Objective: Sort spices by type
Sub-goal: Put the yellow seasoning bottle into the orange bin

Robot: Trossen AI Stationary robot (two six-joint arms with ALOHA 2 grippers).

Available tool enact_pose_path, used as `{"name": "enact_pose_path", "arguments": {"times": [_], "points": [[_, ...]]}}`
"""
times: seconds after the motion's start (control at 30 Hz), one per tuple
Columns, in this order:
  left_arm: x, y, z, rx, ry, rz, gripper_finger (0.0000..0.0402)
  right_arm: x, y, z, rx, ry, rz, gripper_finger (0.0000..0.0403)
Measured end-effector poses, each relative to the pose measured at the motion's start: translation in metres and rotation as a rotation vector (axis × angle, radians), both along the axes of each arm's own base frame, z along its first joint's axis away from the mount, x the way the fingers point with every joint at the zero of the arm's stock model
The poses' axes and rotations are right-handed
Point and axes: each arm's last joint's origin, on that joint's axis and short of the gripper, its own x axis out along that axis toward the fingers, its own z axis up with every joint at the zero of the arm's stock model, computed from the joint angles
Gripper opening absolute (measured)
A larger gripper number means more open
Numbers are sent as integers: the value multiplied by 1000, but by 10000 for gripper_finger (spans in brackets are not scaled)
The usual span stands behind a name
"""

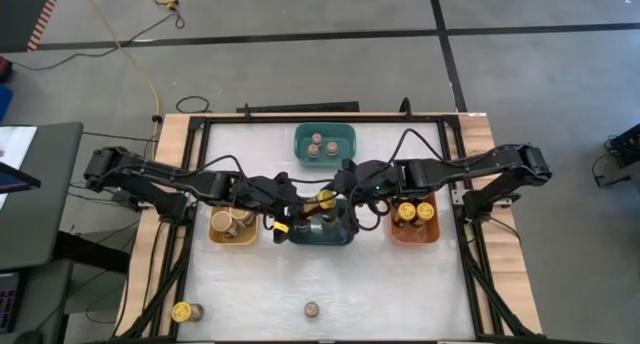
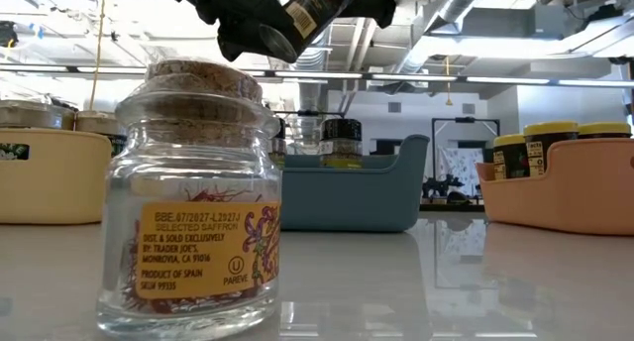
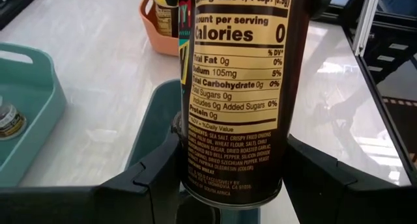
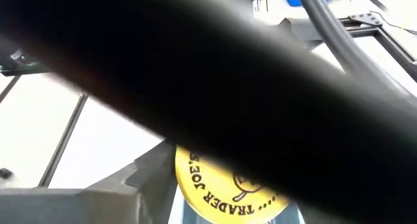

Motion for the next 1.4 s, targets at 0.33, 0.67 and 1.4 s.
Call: {"name": "enact_pose_path", "arguments": {"times": [0.33, 0.67, 1.4], "points": [[0, 0, 0, 27, 1, -2, 240, 0, 0, 1, 21, -6, -8, 254], [0, 1, 0, -16, -4, 61, 245, 0, 0, 0, 25, -5, -16, 254], [-9, 14, 18, -76, -94, 161, 297, -46, -20, 21, 148, 118, -163, 255]]}}
